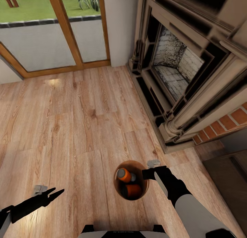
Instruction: Put the three can of soda from the living room inside the tash can in the kitchen.
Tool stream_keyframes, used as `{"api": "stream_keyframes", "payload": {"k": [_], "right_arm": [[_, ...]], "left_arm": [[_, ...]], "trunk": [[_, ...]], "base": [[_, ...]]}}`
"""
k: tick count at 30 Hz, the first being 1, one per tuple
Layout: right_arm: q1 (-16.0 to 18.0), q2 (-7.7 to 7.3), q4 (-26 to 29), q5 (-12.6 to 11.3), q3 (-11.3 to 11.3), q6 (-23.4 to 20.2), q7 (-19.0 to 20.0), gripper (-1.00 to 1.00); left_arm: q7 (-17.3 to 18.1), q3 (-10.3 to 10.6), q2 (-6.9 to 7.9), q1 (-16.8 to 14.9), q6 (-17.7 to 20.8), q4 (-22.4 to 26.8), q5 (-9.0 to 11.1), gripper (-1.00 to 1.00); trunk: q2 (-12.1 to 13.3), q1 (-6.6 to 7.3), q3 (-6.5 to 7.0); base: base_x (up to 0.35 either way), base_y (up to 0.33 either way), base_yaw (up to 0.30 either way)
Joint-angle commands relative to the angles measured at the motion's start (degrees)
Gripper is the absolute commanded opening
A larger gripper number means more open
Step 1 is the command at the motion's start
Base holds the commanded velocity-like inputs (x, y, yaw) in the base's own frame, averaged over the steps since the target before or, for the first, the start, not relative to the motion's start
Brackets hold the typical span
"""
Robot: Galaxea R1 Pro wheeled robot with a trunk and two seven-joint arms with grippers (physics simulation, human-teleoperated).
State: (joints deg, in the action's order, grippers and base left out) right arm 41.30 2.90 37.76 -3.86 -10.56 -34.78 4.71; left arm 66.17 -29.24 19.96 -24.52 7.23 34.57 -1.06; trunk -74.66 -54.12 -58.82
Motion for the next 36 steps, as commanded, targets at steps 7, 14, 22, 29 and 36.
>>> {"api": "stream_keyframes", "payload": {"k": [7,14,22,29,36], "right_arm": [[0.0,0.00,0.0,-1.0,0.0,3.2,0.6,-1.00],[-0.1,-0.13,2.5,-1.1,0.0,6.9,1.2,-1.00],[-0.1,-0.50,3.4,-1.0,0.1,7.4,6.1,-1.00],[-0.1,-0.68,3.4,-1.0,0.1,7.4,6.7,-1.00],[-0.1,-0.68,3.4,-1.0,0.2,13.9,7.1,-1.00]], "left_arm": [[-0.1,0.0,-0.17,0.0,-0.2,0.0,0.0,1.00],[-0.1,0.0,-0.11,0.0,-0.2,0.0,0.0,1.00],[-0.1,0.0,-0.11,0.0,-0.2,0.0,0.0,1.00],[-0.1,0.0,-0.10,0.0,-0.2,0.0,0.0,1.00],[0.1,0.1,-0.15,0.0,-0.2,0.1,0.0,1.00]], "trunk": [[0.0,0.00,0.00],[0.0,0.00,0.00],[0.0,0.00,0.00],[0.0,0.00,0.00],[0.0,0.00,0.00]], "base": [[0.000,0.000,0.000],[0.000,0.000,0.000],[0.000,0.000,0.000],[0.000,0.000,0.000],[0.000,0.000,0.000]]}}
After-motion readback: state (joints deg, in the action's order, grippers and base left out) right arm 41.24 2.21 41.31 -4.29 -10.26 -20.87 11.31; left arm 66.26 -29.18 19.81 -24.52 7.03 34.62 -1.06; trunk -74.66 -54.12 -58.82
